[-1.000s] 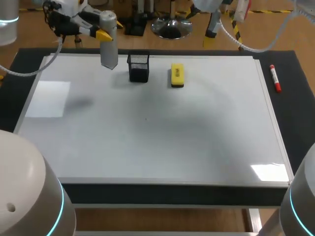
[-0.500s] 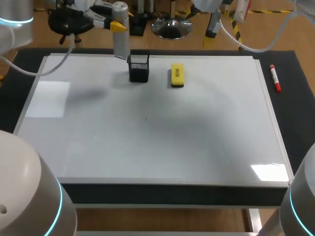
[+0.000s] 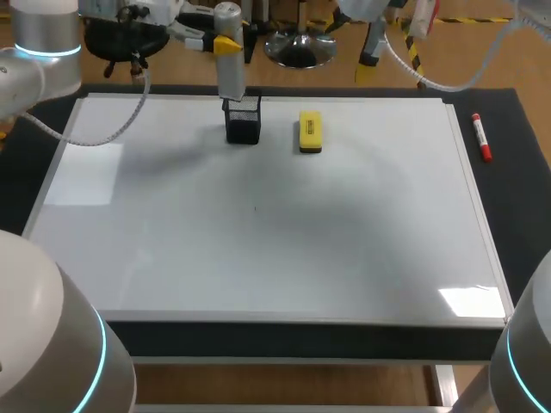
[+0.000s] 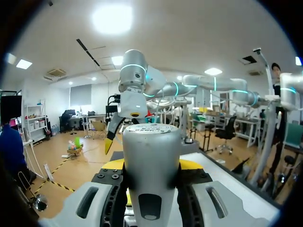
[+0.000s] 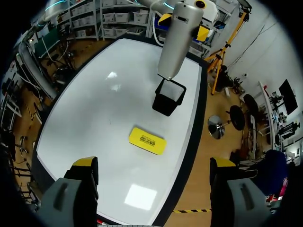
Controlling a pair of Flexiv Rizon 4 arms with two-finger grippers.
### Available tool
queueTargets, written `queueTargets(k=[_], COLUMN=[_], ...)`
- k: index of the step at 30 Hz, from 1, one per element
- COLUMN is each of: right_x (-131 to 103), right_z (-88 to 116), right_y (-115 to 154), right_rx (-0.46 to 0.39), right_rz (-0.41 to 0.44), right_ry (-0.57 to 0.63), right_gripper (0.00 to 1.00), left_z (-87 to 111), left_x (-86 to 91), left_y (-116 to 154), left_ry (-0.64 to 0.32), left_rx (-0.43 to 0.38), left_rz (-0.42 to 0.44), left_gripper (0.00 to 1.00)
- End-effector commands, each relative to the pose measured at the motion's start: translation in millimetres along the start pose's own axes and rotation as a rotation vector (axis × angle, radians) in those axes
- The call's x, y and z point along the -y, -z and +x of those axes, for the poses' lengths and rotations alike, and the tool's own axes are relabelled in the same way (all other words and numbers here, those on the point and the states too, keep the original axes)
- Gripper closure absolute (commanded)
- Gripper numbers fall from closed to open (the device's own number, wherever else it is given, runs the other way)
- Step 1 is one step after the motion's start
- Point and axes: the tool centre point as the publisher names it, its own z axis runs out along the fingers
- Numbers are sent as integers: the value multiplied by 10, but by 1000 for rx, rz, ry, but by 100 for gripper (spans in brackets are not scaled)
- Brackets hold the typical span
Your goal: Pick up the inspection probe, press it on each red-marked spot on the whiteboard one by one, put down the probe, pick up the eraser, and wipe off all the red marks.
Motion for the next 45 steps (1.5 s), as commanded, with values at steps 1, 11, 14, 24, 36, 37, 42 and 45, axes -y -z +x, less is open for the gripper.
queueTargets(k=[1, 11, 14, 24, 36, 37, 42, 45], right_x=[3, 3, 3, 3, 3, 3, 3, 3], right_z=[-11, -11, -11, -11, -11, -11, -11, -11], right_y=[17, 17, 17, 17, 17, 17, 17, 17], right_rx=[-6, -6, -6, -6, -6, -6, -6, -6], right_rz=[4, 4, 4, 4, 4, 4, 4, 4], right_ry=[1, 1, 1, 1, 1, 1, 1, 1], right_gripper=[0, 0, 0, 0, 0, 0, 0, 0], left_z=[26, -53, -75, -141, -227, -231, -245, -250], left_x=[-21, -95, -122, -193, -281, -287, -320, -350], left_y=[-75, -136, -136, -117, -103, -105, -111, -103], left_ry=[-1, -24, -26, -45, -62, -65, -64, -65], left_rx=[35, 66, 61, 49, 42, 41, 40, 49], left_rz=[8, 19, 24, 30, 26, 24, 27, 29], left_gripper=[100, 100, 100, 100, 100, 100, 100, 100])
